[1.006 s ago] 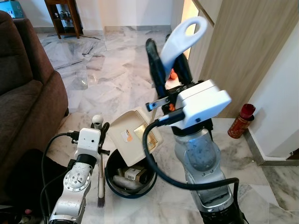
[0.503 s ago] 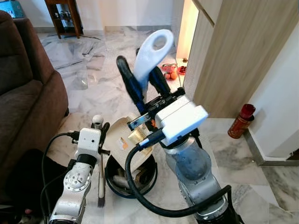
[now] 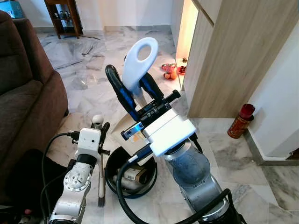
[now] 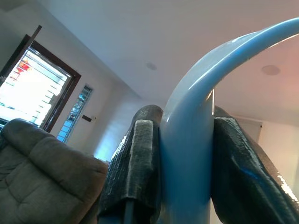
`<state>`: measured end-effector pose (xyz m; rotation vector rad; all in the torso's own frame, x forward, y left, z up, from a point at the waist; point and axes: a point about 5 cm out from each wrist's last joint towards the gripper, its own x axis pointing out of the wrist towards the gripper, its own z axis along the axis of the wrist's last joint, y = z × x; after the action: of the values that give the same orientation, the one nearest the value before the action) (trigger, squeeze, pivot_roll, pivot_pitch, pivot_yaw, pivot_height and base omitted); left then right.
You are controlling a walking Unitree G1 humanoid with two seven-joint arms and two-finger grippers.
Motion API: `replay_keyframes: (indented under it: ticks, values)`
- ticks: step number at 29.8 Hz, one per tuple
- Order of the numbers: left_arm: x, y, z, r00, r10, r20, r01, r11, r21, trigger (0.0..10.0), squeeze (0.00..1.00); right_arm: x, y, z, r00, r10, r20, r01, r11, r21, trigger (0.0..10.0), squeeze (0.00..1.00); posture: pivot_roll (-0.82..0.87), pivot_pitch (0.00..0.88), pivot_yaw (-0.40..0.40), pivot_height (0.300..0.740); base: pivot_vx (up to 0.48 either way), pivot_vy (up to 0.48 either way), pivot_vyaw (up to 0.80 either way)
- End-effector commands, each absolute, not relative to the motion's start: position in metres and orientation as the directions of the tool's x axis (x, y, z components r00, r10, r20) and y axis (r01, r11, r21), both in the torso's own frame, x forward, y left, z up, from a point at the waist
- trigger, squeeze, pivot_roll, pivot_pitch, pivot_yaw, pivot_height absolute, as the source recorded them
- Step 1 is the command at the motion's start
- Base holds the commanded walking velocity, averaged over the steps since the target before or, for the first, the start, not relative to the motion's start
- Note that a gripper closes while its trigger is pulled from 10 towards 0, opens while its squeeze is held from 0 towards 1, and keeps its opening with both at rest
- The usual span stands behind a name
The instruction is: Sweep floor
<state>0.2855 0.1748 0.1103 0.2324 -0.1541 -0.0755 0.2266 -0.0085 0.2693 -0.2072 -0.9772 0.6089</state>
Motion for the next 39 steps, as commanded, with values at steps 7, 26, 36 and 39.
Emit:
replay_keyframes:
  ticks: [7,26,36,39]
  values:
    - [0.286,0.173,0.124,0.971,-0.109,0.213,0.050,0.963,0.266,10.0,0.00,0.216,-0.004,0.278,0.356,0.573,0.738,-0.440,0.800,-0.409,10.0,0.00,0.16,0.078,0.002,0.740,0.000,0.000,0.00]
    - [0.286,0.172,0.124,0.970,-0.114,0.216,0.054,0.963,0.265,10.0,0.00,0.215,-0.001,0.273,0.335,0.622,0.707,-0.379,0.776,-0.504,10.0,0.00,0.16,0.072,0.000,0.740,0.000,0.000,0.00]
    - [0.286,0.171,0.124,0.969,-0.115,0.217,0.055,0.963,0.263,10.0,0.00,0.215,0.000,0.272,0.336,0.626,0.704,-0.383,0.773,-0.505,10.0,0.00,0.16,0.075,-0.001,0.740,0.000,0.000,0.00]
    - [0.286,0.171,0.124,0.969,-0.115,0.216,0.055,0.963,0.264,10.0,0.00,0.215,0.000,0.272,0.337,0.628,0.702,-0.372,0.773,-0.514,10.0,0.00,0.16,0.077,-0.001,0.740,0.000,0.000,0.00]
